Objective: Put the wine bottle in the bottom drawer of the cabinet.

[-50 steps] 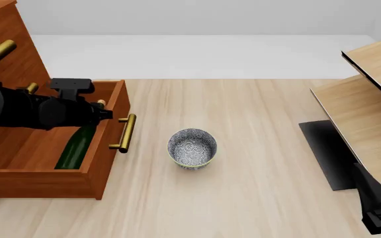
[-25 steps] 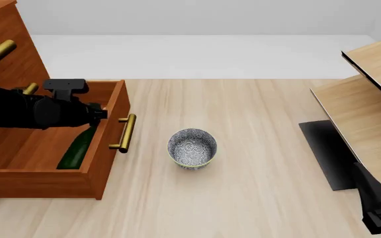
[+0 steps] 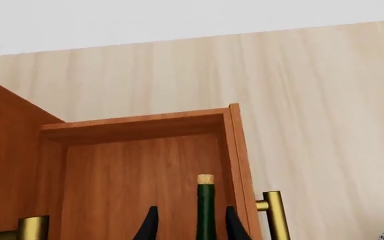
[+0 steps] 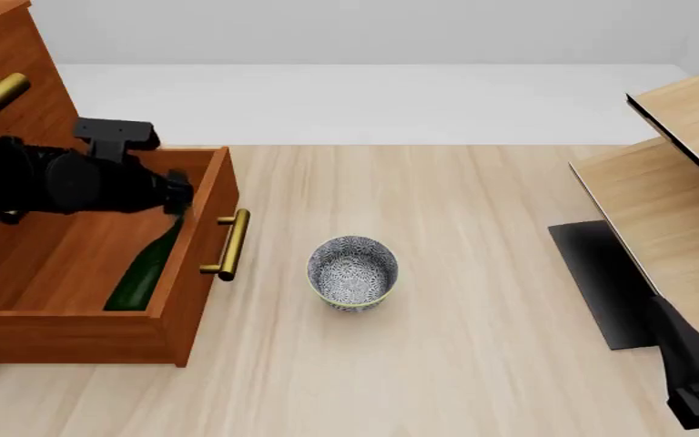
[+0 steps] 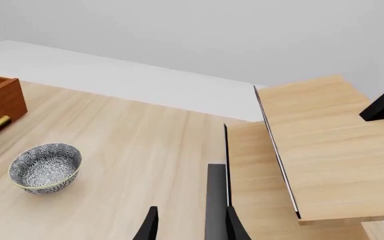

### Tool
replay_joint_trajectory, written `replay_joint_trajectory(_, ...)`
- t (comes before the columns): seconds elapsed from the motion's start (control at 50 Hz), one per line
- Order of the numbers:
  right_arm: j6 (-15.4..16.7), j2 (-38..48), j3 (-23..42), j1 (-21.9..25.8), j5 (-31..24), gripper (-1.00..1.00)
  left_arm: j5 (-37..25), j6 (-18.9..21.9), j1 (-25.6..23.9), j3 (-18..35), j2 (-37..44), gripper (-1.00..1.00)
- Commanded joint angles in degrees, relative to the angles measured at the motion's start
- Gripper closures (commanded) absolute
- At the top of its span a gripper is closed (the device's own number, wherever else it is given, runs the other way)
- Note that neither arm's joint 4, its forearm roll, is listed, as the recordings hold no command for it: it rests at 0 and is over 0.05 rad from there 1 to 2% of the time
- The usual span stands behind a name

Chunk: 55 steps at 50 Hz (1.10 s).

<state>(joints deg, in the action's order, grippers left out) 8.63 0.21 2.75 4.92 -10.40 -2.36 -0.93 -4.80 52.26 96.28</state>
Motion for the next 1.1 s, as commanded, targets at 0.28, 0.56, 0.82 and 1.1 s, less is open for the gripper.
replay_joint_trajectory(0.28,0.0,-0.1,0.6,0.1,-0.1,-1.0,-9.4,3.0,0.6,6.9,-7.4,-1.0)
replay_joint_trajectory(0.56,0.1,-0.1,1.3,0.4,-0.2,-1.0,-14.7,2.6,-0.6,6.7,-18.0,-1.0)
replay_joint_trajectory(0.82,0.4,-0.1,1.9,0.8,-0.3,-1.0,-21.4,2.9,-1.9,8.7,-27.9,-1.0)
replay_joint_trajectory(1.1,0.4,-0.1,3.0,1.7,-0.7,-1.0,-28.4,3.0,-2.4,10.0,-37.8,-1.0)
